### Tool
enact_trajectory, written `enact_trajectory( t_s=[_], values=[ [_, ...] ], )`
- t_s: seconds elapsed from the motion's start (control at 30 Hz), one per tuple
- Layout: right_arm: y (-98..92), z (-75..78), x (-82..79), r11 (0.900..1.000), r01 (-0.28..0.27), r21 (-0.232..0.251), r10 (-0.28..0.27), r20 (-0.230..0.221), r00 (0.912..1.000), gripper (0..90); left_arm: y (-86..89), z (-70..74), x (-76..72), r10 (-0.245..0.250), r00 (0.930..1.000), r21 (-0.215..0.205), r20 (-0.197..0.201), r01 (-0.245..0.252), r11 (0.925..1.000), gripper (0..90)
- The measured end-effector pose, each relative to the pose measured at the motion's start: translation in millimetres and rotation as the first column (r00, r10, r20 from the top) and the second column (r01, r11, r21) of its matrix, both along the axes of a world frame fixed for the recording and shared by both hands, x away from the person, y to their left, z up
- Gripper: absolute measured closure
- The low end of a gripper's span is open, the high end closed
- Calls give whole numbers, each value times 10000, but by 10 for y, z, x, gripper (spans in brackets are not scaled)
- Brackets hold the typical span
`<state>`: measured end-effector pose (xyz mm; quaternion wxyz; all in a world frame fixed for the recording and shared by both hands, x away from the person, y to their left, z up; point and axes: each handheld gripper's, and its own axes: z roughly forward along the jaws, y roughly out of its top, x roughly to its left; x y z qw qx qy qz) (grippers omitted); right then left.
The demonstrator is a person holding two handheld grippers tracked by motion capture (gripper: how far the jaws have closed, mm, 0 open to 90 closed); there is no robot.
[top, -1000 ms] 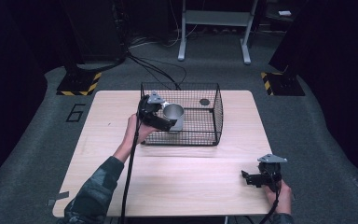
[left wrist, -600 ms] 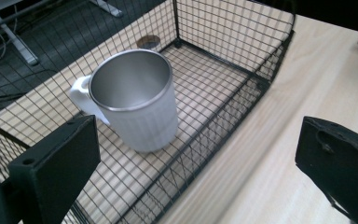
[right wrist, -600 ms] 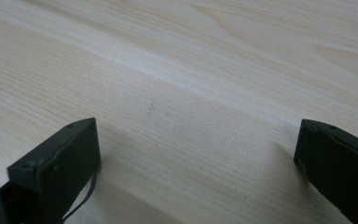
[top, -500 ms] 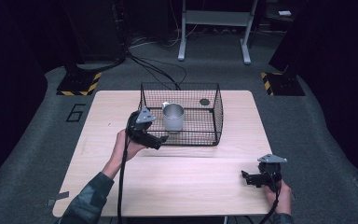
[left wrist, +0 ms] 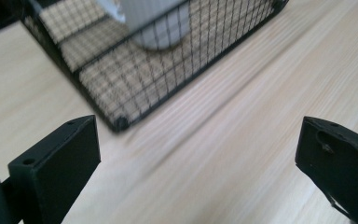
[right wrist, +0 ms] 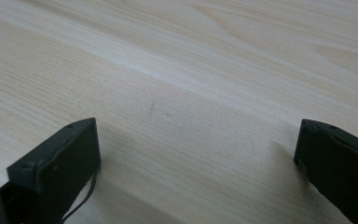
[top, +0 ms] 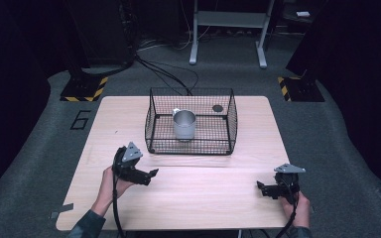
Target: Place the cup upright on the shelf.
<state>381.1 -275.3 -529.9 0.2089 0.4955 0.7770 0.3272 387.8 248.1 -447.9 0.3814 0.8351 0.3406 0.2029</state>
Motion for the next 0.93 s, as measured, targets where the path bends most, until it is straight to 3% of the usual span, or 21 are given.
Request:
enact_trajectory(
  t_s=[0.27,0.43,0.57,0.63,0.87,0.93],
  values=[
    [12,-2,-3,9999,95,69,-96,53,9999,0,349,-433,-76,1033,9927,63,-624,-1031,9946,0],
    [13,-2,-2,9999,97,71,-97,54,9999,0,525,-662,-66,1709,9807,128,-952,-1705,9853,0],
    [13,-2,-3,9999,98,69,-98,51,9999,0,596,-801,-29,2185,9693,533,-1130,-2137,9754,0],
    [14,-2,-3,9999,106,70,-107,55,9999,0,615,-832,-13,2352,9658,106,-1095,-2355,9718,0],
    [13,-2,-1,9999,94,56,-95,70,9999,0,650,-838,60,2558,9607,45,-1083,-2568,9665,0],
    [15,-2,-3,9999,118,68,-119,51,9999,0,660,-830,66,2426,9633,108,-1151,-2430,9700,0]
  ],
)
